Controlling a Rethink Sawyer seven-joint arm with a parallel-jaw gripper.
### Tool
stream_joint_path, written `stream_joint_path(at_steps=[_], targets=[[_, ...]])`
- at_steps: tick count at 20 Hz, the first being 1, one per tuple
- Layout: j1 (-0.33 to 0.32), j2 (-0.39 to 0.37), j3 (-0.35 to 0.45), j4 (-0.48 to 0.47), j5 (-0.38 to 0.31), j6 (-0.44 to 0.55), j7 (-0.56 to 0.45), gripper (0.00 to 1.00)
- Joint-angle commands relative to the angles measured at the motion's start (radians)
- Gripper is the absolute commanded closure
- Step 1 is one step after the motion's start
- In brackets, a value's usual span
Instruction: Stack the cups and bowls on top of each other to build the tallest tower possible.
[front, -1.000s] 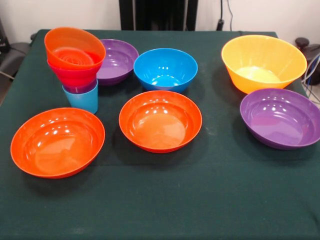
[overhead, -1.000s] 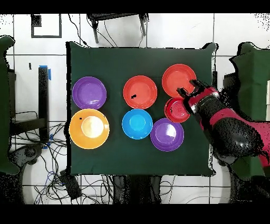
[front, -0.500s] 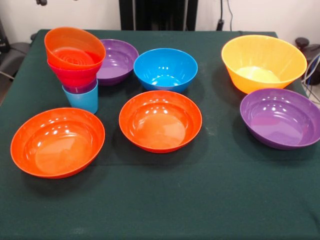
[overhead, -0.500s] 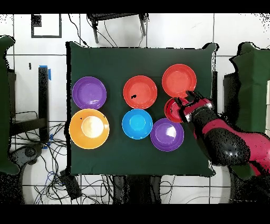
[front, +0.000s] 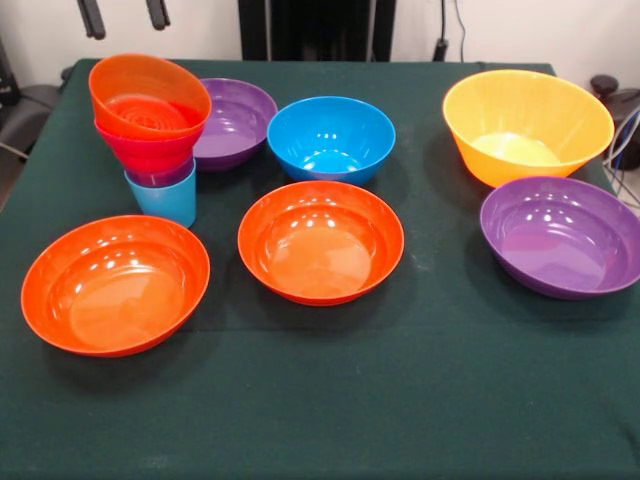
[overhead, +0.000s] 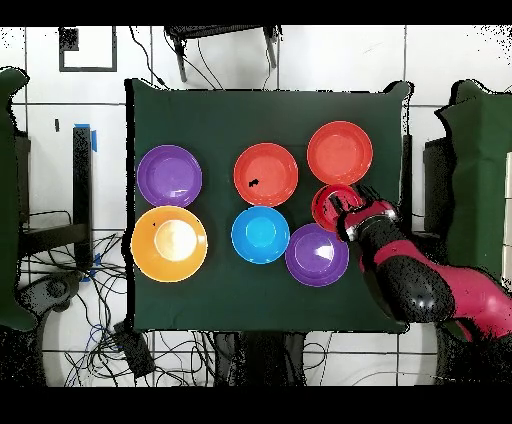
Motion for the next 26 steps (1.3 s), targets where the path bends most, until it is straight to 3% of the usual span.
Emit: stream_joint_path(at_steps=[1,8,10,12,17,26], targets=[[0.102,0.049,-0.179,0.081,-0.097,-0.127,0.207,0.0],[0.169,0.062,-0.298,0.095,-0.11,-0.261,0.208,0.0],[0.172,0.03,-0.302,0.112,-0.095,-0.282,0.212,0.0],[0.148,-0.045,-0.266,0.151,-0.057,-0.253,0.216,0.0],[-0.011,-0.279,-0.038,0.248,0.08,-0.091,0.178,0.0],[-0.098,-0.384,0.068,0.301,0.177,-0.044,0.163,0.0]])
